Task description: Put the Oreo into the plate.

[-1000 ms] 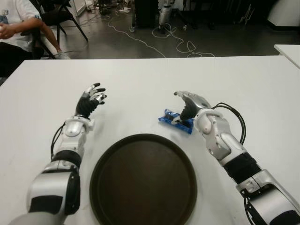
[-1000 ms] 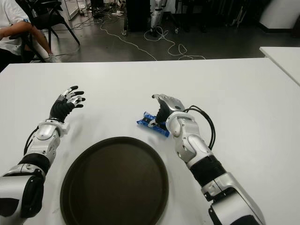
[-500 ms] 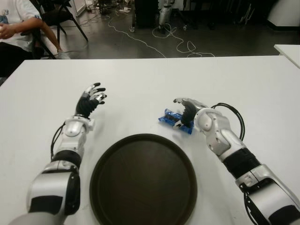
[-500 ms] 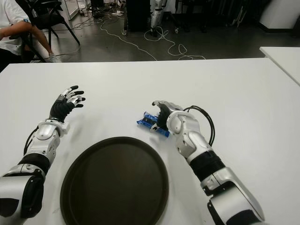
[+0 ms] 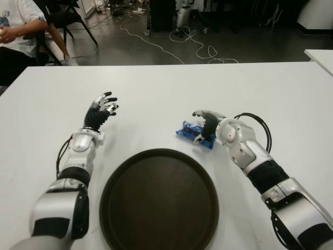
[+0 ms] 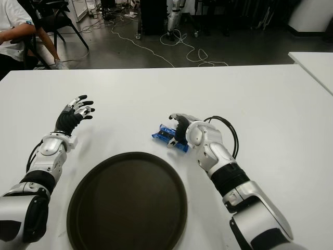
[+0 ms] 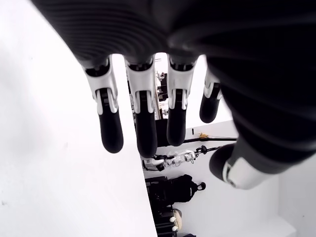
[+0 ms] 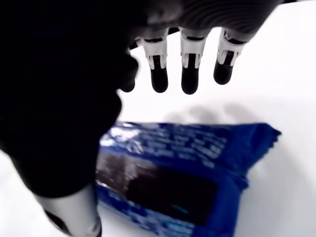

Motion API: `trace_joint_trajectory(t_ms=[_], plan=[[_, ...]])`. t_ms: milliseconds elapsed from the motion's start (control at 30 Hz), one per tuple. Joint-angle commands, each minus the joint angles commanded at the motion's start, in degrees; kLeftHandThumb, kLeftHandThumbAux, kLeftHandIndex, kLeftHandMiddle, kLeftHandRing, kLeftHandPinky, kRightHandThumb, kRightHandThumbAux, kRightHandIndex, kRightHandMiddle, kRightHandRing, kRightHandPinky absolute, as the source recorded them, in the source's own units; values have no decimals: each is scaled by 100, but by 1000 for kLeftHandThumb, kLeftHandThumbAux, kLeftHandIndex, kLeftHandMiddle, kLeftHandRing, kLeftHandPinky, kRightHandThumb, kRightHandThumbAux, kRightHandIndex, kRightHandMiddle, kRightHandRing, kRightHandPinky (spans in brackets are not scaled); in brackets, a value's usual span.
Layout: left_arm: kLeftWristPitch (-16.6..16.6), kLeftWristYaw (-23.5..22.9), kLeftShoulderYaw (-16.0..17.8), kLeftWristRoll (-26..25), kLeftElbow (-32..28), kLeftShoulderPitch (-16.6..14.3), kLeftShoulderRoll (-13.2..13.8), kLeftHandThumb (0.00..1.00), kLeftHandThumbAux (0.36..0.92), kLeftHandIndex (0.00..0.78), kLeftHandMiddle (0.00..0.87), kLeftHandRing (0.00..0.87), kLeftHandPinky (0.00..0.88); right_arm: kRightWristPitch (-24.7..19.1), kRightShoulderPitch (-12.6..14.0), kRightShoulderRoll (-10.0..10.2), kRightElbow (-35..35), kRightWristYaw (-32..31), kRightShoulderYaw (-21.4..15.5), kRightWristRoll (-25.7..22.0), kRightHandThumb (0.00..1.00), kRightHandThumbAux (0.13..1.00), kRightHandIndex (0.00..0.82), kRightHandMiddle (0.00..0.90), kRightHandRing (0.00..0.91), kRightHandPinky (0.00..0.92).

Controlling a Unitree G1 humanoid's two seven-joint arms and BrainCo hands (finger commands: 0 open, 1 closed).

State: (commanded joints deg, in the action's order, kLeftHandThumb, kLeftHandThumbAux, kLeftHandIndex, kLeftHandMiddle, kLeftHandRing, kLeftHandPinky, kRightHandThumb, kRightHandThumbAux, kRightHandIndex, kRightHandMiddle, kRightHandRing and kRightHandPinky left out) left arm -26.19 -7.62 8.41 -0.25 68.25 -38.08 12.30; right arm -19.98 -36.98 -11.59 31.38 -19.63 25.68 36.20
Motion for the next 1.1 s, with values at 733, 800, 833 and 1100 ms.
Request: trace_joint_trajectory(t_ms=[733,800,833,1100], plan=[[4,-22,12,-37,8,-11,-17,256,621,136,235,270,322,1178,-251,300,1904,1212,-303,-540,0,762,178,208,192,164],[8,-20,15,-41,10,-14,-20,267,623,139,237,271,323,1259,-294,327,2074,1291,-306,-559,0,756,187,217,200,178],[5,-22,16,-43,10,-14,-24,271,624,140,238,271,324,1296,-316,341,2152,1330,-302,-567,0,754,190,221,204,183],[-25,-12,28,-61,7,-4,-49,276,639,144,236,267,313,1470,-420,410,2546,1517,-239,-541,0,743,191,222,202,188]])
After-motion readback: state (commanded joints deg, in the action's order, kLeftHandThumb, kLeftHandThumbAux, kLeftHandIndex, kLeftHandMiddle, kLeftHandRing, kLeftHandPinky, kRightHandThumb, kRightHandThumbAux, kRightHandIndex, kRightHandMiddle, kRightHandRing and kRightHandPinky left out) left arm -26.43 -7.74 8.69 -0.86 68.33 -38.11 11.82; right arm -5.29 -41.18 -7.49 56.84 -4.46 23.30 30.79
